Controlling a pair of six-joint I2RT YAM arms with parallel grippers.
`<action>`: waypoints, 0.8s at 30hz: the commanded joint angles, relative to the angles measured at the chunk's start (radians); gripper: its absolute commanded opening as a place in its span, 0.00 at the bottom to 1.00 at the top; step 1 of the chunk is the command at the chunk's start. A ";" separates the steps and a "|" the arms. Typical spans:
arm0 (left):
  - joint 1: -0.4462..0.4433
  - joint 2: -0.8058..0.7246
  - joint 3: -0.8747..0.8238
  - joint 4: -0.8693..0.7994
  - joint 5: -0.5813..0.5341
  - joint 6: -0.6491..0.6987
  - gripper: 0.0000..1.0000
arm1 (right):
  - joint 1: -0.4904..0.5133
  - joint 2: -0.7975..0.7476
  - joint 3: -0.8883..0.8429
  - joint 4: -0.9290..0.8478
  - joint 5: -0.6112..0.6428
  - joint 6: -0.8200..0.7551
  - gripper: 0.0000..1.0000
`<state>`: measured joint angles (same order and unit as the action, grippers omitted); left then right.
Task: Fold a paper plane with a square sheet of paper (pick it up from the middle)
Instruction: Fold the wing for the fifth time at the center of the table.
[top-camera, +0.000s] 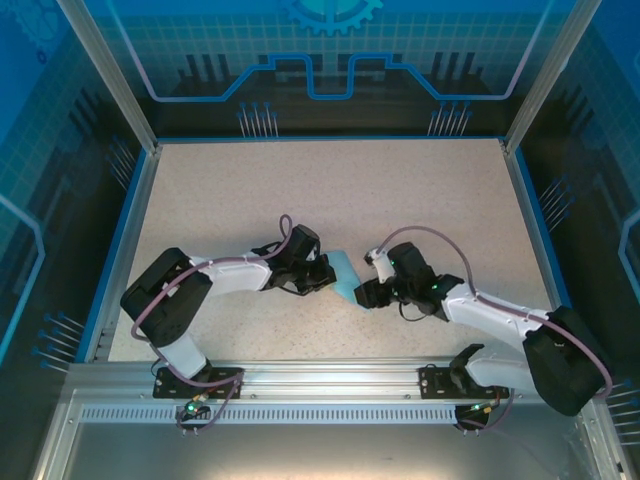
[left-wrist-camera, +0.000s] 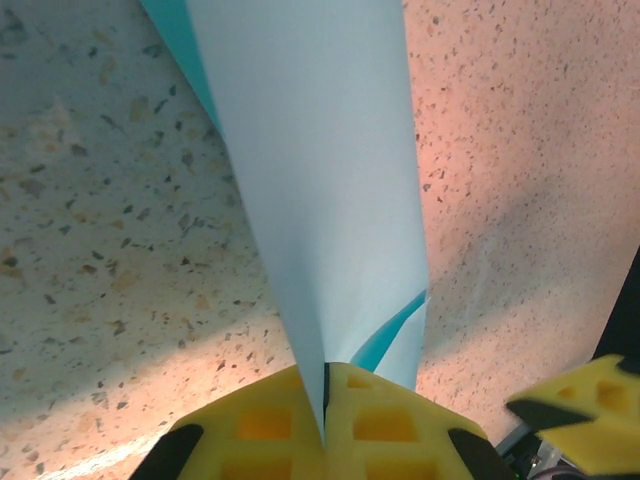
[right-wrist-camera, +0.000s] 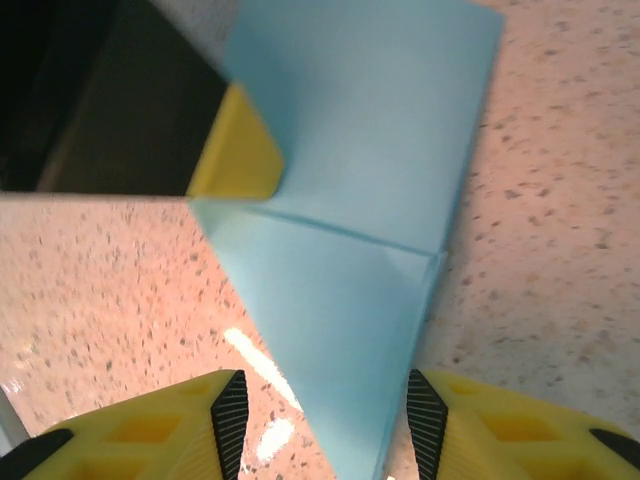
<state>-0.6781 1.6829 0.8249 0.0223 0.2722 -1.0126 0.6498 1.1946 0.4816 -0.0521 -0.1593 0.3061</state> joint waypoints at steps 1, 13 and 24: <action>0.009 0.017 0.034 -0.049 0.044 0.043 0.00 | 0.084 -0.017 -0.024 0.071 0.198 -0.092 0.49; 0.014 0.015 0.036 -0.051 0.051 0.050 0.00 | 0.189 -0.014 -0.025 0.094 0.333 -0.246 0.48; 0.013 0.011 0.037 -0.067 0.051 0.060 0.01 | 0.201 0.063 0.102 -0.039 0.287 -0.210 0.51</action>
<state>-0.6727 1.6936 0.8421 -0.0040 0.2974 -0.9840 0.8337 1.2373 0.5205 -0.0315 0.1463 0.0792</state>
